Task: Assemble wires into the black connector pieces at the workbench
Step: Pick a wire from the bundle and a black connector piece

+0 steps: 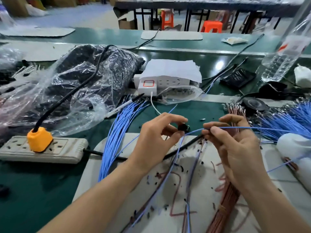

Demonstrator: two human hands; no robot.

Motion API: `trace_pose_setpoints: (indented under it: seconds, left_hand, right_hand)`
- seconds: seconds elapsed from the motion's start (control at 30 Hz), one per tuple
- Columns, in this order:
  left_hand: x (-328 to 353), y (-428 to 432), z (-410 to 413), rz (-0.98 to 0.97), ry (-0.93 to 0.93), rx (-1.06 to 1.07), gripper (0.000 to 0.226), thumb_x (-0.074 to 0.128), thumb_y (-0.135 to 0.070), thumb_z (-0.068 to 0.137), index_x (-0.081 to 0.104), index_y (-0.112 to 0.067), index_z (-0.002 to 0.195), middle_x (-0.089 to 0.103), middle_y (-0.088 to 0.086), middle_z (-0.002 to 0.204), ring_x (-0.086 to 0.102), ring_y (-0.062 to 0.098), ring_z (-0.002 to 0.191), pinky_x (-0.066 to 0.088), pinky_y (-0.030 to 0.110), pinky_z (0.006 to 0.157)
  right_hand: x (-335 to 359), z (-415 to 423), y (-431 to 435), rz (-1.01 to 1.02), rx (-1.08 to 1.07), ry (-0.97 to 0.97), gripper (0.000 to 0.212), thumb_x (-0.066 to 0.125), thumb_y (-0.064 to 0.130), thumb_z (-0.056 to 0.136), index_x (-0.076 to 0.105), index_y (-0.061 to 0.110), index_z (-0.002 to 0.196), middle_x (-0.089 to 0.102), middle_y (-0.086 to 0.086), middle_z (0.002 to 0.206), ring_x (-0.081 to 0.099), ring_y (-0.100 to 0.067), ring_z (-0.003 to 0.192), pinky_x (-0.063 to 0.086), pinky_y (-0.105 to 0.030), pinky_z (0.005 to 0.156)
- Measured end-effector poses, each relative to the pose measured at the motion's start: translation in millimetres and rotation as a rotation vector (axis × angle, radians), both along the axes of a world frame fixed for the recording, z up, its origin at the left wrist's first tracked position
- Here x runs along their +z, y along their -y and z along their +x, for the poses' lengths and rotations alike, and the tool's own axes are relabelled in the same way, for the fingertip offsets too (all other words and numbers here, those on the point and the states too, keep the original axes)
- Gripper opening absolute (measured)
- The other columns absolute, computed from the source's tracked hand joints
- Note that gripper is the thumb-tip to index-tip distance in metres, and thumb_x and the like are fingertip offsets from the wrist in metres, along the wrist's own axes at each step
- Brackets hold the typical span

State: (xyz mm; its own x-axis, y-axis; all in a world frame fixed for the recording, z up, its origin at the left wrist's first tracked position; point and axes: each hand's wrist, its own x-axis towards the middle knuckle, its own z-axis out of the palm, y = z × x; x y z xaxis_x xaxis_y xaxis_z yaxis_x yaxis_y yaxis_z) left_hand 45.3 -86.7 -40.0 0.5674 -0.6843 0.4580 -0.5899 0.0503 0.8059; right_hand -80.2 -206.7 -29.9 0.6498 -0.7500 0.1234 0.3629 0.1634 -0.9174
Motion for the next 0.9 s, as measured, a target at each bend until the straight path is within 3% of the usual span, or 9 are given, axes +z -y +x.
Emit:
trace_pose_setpoints:
  seconds: [0.17,0.33,0.43,0.57,0.9]
  left_hand:
    - [0,-2,1,-0.027,-0.039,-0.002,0.025,0.069,0.009,0.079,0.068,-0.008,0.097,0.063,-0.004,0.095,0.068,0.009,0.078,0.053,0.019,0.078]
    - [0,-2,-3,-0.012,-0.095,-0.037,0.023,0.072,0.005,0.078,0.069,-0.01,0.095,0.064,0.0,0.095,0.069,0.01,0.078,0.054,0.021,0.079]
    - [1,-3,-3,-0.01,-0.105,-0.025,0.025,0.073,0.004,0.078,0.068,-0.015,0.095,0.064,-0.001,0.094,0.068,0.011,0.076,0.054,0.021,0.076]
    - [1,-4,-3,0.014,-0.056,-0.01,0.024,0.074,-0.001,0.078,0.068,-0.019,0.093,0.064,-0.006,0.092,0.064,0.009,0.072,0.05,0.018,0.067]
    - [-1,-3,-4,0.038,-0.082,-0.001,0.022,0.075,-0.003,0.078,0.069,-0.019,0.092,0.064,-0.009,0.088,0.061,0.013,0.069,0.05,0.021,0.066]
  right_hand:
    - [7,-5,-8,-0.44,-0.222,-0.109,0.032,0.055,-0.008,0.09,0.056,0.023,0.1,0.071,0.005,0.081,0.067,-0.011,0.073,0.051,-0.015,0.071]
    - [7,-5,-24,-0.643,-0.302,-0.039,0.027,0.048,-0.007,0.095,0.051,0.019,0.1,0.067,-0.003,0.09,0.068,-0.011,0.076,0.052,-0.019,0.074]
    - [8,-8,-30,-0.716,-0.334,0.028,0.029,0.044,-0.006,0.097,0.05,0.022,0.099,0.066,-0.01,0.092,0.067,-0.01,0.075,0.052,-0.019,0.074]
    - [8,-10,-34,-0.759,-0.364,0.091,0.025,0.042,-0.002,0.097,0.05,0.02,0.104,0.065,-0.004,0.095,0.066,-0.01,0.076,0.05,-0.017,0.074]
    - [2,-8,-33,-0.747,-0.391,0.126,0.021,0.041,-0.004,0.097,0.05,0.011,0.107,0.064,-0.004,0.095,0.065,-0.017,0.076,0.051,-0.021,0.075]
